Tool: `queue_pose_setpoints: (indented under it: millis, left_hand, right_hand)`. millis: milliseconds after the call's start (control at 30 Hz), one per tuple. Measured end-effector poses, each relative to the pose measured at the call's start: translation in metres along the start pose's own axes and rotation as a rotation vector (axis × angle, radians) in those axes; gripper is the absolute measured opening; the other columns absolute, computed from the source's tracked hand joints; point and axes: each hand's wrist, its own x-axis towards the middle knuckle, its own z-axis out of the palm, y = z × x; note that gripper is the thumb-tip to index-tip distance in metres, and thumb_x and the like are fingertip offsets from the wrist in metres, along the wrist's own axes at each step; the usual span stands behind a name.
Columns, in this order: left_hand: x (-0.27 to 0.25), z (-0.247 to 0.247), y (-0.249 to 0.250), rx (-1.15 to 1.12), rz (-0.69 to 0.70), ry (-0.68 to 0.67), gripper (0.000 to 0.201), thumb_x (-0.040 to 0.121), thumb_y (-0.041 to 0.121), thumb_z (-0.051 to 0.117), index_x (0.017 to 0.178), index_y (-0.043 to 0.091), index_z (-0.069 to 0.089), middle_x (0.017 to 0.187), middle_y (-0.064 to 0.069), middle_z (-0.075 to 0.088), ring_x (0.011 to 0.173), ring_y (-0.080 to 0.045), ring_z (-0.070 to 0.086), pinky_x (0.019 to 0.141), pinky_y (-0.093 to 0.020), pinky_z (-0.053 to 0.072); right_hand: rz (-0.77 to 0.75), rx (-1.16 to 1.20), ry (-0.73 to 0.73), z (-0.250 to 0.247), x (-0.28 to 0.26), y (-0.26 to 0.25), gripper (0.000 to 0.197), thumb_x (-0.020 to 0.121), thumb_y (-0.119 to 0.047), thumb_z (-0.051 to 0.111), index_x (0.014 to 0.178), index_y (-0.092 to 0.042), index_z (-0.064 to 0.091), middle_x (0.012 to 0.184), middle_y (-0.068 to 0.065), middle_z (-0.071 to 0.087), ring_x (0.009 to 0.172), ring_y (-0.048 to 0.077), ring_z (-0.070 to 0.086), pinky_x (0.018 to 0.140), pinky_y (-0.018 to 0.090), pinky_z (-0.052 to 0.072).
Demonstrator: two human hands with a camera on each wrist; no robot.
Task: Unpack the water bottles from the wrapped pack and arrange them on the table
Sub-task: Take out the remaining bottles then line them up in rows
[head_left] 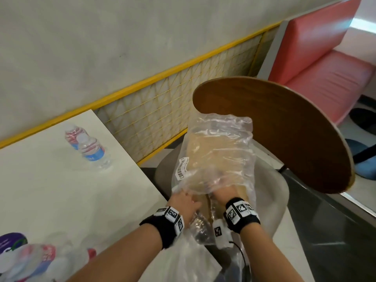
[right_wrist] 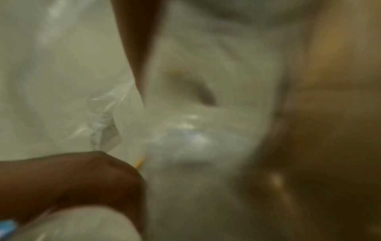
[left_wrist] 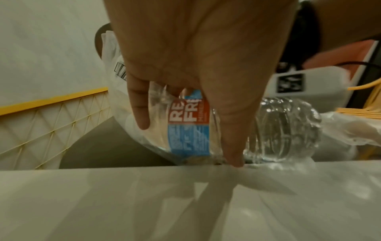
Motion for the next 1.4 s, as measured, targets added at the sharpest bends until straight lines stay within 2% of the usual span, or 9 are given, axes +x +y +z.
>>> queue_pose_setpoints:
  millis: [133, 233, 500, 633, 767, 967, 1067, 1233, 1400]
  left_hand:
    - [-0.007, -0.014, -0.003, 0.032, 0.015, -0.094, 0.056, 0.082, 0.035, 0.067, 0.132, 0.032, 0.042, 0.14, -0.015, 0.041, 0.132, -0.038, 0.034, 0.108, -0.054, 0.028]
    - [-0.016, -0.022, -0.002, 0.167, 0.054, -0.021, 0.061, 0.076, 0.047, 0.068, 0.131, 0.038, 0.044, 0.141, -0.011, 0.041, 0.134, -0.034, 0.033, 0.112, -0.064, -0.002]
    - [-0.049, -0.054, 0.01, 0.365, 0.211, 0.122, 0.056, 0.065, 0.052, 0.076, 0.113, 0.026, 0.064, 0.122, -0.011, 0.055, 0.107, -0.032, 0.059, 0.109, -0.065, -0.015]
    - [-0.065, -0.047, 0.017, 0.45, 0.381, 0.393, 0.027, 0.056, 0.033, 0.079, 0.081, 0.027, 0.071, 0.08, -0.001, 0.063, 0.068, -0.022, 0.065, 0.109, -0.066, 0.013]
    - [-0.07, -0.025, 0.015, 0.53, 0.5, 0.665, 0.02, 0.077, 0.012, 0.062, 0.088, 0.027, 0.068, 0.087, 0.002, 0.063, 0.085, -0.023, 0.067, 0.115, -0.061, 0.008]
    - [-0.083, -0.017, 0.014, 0.53, 0.61, 0.865, 0.024, 0.087, 0.006, 0.054, 0.089, 0.027, 0.065, 0.092, 0.003, 0.062, 0.101, -0.025, 0.061, 0.111, -0.056, 0.027]
    - [-0.09, -0.017, 0.007, 0.45, 0.59, 0.856, 0.025, 0.085, 0.009, 0.051, 0.086, 0.028, 0.068, 0.087, 0.001, 0.061, 0.086, -0.021, 0.057, 0.107, -0.056, 0.036]
    - [-0.116, -0.031, -0.018, 0.338, 0.427, 0.6, 0.031, 0.061, 0.034, 0.074, 0.091, 0.03, 0.07, 0.092, -0.002, 0.064, 0.076, -0.022, 0.061, 0.078, -0.039, 0.053]
    - [-0.125, -0.041, -0.035, 0.274, 0.169, 0.435, 0.051, 0.045, 0.034, 0.086, 0.093, 0.026, 0.071, 0.09, -0.005, 0.061, 0.069, -0.022, 0.059, 0.054, -0.032, 0.05]
  right_hand:
    - [0.006, 0.318, 0.146, 0.011, -0.035, 0.023, 0.041, 0.072, -0.053, 0.062, 0.103, -0.028, 0.051, 0.09, -0.006, 0.064, 0.085, 0.018, 0.061, 0.083, 0.031, 0.05]
    - [-0.004, 0.705, 0.01, 0.014, -0.062, 0.032, 0.034, 0.078, -0.031, 0.07, 0.109, -0.021, 0.059, 0.095, -0.001, 0.069, 0.089, 0.018, 0.066, 0.08, 0.035, 0.054]
    - [-0.26, 0.645, -0.064, 0.012, -0.1, 0.052, 0.045, 0.076, -0.002, 0.073, 0.11, -0.021, 0.051, 0.097, 0.002, 0.068, 0.071, -0.004, 0.067, 0.061, 0.012, 0.05]
    - [-0.375, 0.743, -0.016, -0.007, -0.117, 0.049, 0.051, 0.075, 0.007, 0.071, 0.113, -0.021, 0.051, 0.097, -0.003, 0.067, 0.077, -0.003, 0.068, 0.068, 0.013, 0.053]
    - [-0.448, 0.849, -0.041, -0.03, -0.126, 0.038, 0.069, 0.055, -0.023, 0.079, 0.118, -0.021, 0.054, 0.102, 0.001, 0.07, 0.091, 0.011, 0.069, 0.081, 0.023, 0.056]
    - [-0.483, 0.73, -0.227, -0.035, -0.122, 0.012, 0.087, 0.057, -0.022, 0.076, 0.138, -0.017, 0.044, 0.118, 0.014, 0.064, 0.105, 0.027, 0.063, 0.097, 0.041, 0.048]
    - [-0.428, 0.542, -0.189, -0.035, -0.117, 0.004, 0.092, 0.059, -0.029, 0.078, 0.142, -0.023, 0.039, 0.122, 0.008, 0.063, 0.107, 0.023, 0.062, 0.101, 0.042, 0.047]
    - [-0.373, 0.302, -0.077, -0.038, -0.113, 0.009, 0.082, 0.079, -0.016, 0.072, 0.146, -0.027, 0.026, 0.13, -0.003, 0.045, 0.099, 0.02, 0.059, 0.073, 0.02, 0.052]
    - [-0.395, 0.256, 0.201, -0.059, -0.115, 0.018, 0.086, 0.075, -0.026, 0.076, 0.146, -0.022, 0.027, 0.14, -0.005, 0.035, 0.122, 0.017, 0.046, 0.1, 0.034, 0.045]
